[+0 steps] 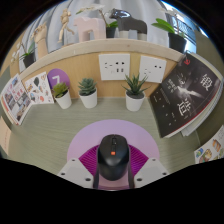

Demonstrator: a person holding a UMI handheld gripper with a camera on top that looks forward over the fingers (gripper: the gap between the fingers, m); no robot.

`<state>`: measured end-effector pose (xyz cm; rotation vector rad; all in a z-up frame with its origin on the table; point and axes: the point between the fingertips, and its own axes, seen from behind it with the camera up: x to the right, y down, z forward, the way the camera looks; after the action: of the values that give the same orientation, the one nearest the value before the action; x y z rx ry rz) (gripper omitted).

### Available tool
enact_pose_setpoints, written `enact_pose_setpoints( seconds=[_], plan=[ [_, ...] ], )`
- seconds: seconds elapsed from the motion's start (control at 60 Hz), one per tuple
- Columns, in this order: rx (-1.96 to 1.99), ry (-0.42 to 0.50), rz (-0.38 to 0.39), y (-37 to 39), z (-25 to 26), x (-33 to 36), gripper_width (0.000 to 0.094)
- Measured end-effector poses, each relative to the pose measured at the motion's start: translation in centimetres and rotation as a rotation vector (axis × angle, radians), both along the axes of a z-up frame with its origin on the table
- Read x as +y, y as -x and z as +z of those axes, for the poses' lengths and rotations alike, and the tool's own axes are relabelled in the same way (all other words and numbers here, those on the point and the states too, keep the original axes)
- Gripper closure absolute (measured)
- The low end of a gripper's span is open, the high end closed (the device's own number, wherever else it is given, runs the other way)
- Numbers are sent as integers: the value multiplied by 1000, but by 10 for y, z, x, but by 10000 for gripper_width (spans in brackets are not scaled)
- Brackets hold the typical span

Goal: Arrange mouse

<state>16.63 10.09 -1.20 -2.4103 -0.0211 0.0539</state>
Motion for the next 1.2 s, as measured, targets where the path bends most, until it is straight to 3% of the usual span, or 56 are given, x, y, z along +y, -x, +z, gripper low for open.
enact_pose_setpoints(
  seconds=[0.167, 0.267, 0.35, 0.75, 0.95, 1.2],
  plan=[
    [-2, -6, -11, 0, -1, 1, 398],
    [-29, 38, 39, 8, 0, -10, 186],
    [-77, 50, 49, 9, 14, -21, 104],
    [31, -155, -49, 61, 204, -127, 105],
    [45, -176, -62, 95, 230, -204, 103],
    [1, -171, -23, 138, 240, -285, 104]
  ],
)
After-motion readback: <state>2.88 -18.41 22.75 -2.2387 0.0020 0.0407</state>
